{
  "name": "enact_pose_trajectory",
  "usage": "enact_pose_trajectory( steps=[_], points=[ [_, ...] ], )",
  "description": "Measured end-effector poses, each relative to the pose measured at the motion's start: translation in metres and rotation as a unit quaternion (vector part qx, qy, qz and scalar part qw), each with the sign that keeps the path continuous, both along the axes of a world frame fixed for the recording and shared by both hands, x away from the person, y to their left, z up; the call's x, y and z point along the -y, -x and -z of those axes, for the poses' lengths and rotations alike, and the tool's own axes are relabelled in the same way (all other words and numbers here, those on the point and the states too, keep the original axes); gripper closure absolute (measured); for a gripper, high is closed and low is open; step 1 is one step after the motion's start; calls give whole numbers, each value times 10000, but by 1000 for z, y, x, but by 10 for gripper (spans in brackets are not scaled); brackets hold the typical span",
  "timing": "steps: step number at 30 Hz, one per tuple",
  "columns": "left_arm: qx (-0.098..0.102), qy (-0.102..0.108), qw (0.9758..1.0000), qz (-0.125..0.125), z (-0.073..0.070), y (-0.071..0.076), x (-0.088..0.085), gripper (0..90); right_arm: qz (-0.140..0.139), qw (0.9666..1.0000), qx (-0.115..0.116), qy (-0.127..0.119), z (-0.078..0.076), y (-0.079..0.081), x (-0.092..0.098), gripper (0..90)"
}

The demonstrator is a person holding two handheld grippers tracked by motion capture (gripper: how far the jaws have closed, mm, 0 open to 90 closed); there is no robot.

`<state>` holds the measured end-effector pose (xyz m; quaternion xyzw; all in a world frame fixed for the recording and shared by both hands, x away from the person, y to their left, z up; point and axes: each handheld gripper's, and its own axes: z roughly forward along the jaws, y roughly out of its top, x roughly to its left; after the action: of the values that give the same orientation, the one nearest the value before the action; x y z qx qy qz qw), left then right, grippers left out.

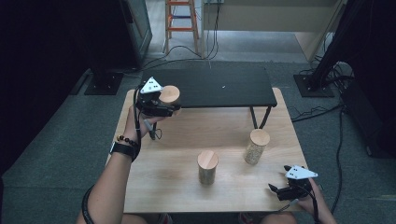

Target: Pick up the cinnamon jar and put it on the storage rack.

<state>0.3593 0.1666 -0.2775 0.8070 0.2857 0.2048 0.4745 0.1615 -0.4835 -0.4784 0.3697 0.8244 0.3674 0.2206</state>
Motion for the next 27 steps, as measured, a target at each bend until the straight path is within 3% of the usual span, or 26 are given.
enact_pose_trajectory(
  steps=[12, 27],
  points=[
    [-88, 257, 9995, -136, 5, -23, 0, 260, -17, 10000, 15, -2, 0, 0, 0, 0],
    [-200, 166, 9992, -293, -2, -48, 8, 260, -8, 10000, 15, -11, 0, 0, 1, 0]
  ],
)
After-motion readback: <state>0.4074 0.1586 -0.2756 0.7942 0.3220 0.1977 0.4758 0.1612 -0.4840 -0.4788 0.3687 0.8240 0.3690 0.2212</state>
